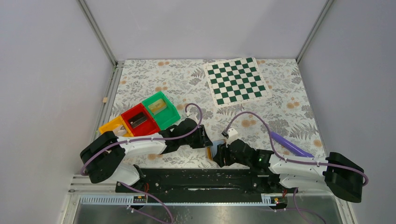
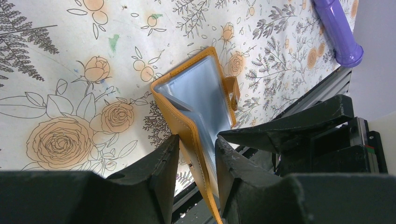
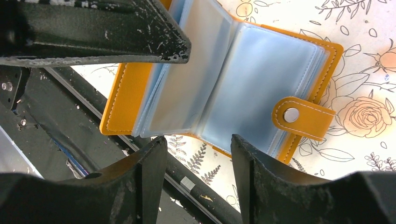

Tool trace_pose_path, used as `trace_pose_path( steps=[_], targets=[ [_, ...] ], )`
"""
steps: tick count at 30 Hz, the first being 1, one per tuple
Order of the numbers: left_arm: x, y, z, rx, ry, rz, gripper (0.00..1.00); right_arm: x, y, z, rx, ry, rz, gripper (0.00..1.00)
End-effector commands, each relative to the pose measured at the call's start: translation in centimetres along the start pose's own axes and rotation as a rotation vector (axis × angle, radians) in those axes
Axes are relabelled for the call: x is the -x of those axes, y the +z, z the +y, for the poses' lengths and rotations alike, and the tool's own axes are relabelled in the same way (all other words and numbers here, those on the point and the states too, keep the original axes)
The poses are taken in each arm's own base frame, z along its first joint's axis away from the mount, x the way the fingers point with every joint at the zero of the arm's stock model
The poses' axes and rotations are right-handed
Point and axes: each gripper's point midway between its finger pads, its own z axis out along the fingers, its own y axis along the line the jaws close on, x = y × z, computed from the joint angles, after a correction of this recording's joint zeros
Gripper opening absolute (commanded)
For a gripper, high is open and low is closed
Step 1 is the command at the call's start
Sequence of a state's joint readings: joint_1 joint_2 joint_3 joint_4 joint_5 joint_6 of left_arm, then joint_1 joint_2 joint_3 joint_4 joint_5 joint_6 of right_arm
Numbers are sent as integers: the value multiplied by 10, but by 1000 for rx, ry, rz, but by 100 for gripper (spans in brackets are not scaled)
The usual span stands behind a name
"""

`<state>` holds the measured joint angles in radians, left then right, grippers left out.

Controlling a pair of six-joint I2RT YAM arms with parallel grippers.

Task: Take the credit cards out of the card holder
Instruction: Remove the credit card from the card holder.

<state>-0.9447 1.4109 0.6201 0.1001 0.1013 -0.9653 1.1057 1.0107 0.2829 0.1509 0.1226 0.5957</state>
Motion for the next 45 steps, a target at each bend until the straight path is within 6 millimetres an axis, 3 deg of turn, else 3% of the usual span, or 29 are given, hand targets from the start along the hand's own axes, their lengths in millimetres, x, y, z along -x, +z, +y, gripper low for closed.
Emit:
trace_pose_path(
  steps=[1,17,25,40,42,45],
  targets=[
    [11,-4,-21,-56,11,-24,34,22,0,13,11,-22,-91,59],
    [10,-5,-20,-53,3,-24,35,31,-2,7,-112,-55,-125,53],
    [9,-5,-20,-52,-1,-22,42,30,-5,-2,-154,-25,-134,46],
    [7,-9,-14,-53,-2,-32,56,29,-2,-10,-184,14,-160,44],
    [6,-10,-14,-59,-4,-35,55,30,-2,-9,-185,19,-165,44],
    [4,-9,-15,-72,-5,-29,41,33,-2,-10,-190,22,-174,44]
  ],
)
